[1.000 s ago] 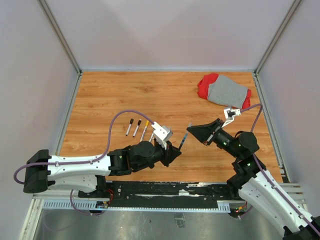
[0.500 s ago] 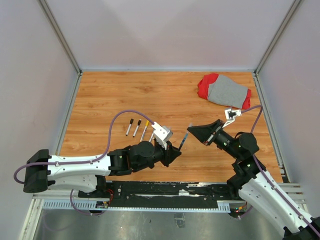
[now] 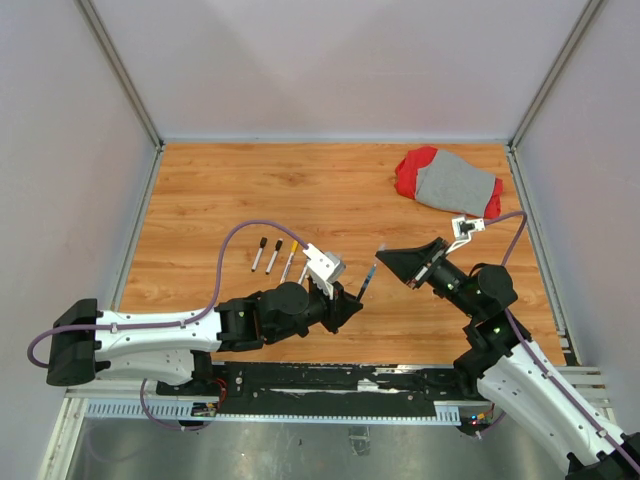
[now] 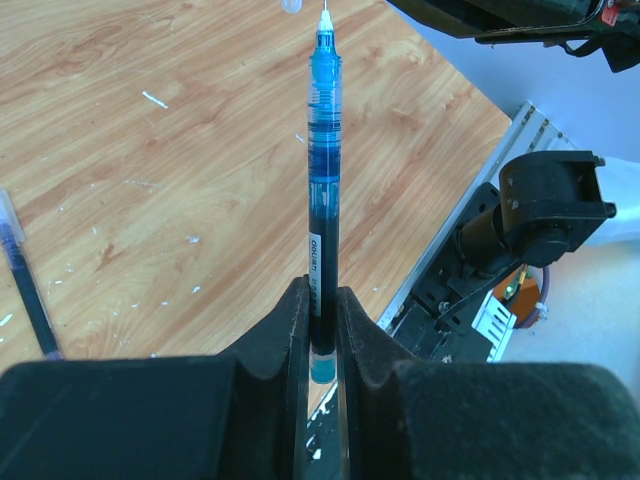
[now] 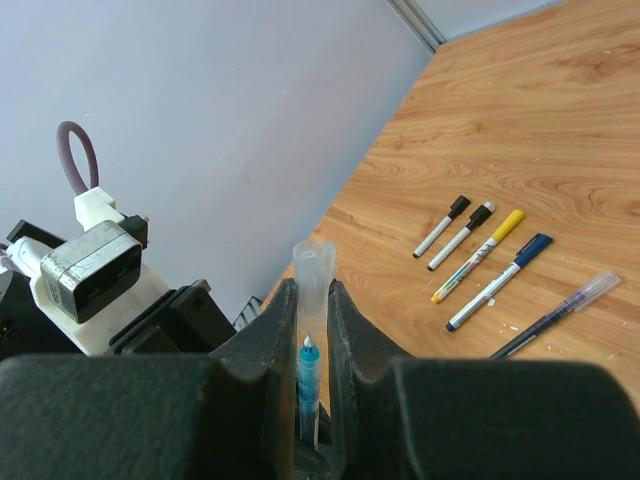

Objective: Insert the pens into the pen caps
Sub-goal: Insert the pen cap onto the pen.

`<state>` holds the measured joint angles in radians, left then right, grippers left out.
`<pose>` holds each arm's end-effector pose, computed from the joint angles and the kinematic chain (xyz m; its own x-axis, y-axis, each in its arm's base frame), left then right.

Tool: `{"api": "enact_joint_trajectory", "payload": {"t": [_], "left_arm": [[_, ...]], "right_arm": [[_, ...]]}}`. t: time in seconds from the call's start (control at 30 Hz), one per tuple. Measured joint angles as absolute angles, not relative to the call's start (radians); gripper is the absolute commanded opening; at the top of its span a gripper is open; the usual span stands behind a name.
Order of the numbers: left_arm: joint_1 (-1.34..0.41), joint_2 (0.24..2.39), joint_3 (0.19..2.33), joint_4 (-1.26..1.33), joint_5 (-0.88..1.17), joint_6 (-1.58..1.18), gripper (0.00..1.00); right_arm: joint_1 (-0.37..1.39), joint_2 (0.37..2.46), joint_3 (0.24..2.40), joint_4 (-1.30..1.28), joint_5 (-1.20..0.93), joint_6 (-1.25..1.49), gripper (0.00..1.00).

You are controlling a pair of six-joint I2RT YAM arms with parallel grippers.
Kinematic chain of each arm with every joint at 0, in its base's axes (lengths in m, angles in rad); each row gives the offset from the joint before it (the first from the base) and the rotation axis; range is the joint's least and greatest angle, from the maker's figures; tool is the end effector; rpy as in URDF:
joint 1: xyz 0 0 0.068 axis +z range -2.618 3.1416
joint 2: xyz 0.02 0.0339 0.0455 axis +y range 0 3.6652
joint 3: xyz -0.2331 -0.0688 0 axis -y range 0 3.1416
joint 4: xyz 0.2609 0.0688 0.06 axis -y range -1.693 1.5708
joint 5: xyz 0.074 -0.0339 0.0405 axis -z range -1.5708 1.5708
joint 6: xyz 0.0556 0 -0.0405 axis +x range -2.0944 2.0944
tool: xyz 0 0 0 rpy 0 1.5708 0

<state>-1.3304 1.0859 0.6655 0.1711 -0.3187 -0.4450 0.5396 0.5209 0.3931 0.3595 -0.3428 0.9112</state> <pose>0.0876 -0.2842 0.2367 -0.4189 -0.0080 -0.9080 0.7420 0.5734 -0.3474 0.1682 0.1225 0.2848 -0.4835 0.5780 -0.6574 -0.6242 0.2989 0.7218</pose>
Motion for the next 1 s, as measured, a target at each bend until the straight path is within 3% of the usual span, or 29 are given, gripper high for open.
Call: {"api": "enact_joint_trajectory", "payload": {"t": [1.0], "left_arm": [[-1.33,1.085,0.665,0.171,-0.32,-0.445,0.0]], "right_arm": [[0.54,0.487,0.382,0.364,-0.332,0.924,0.01]]}}
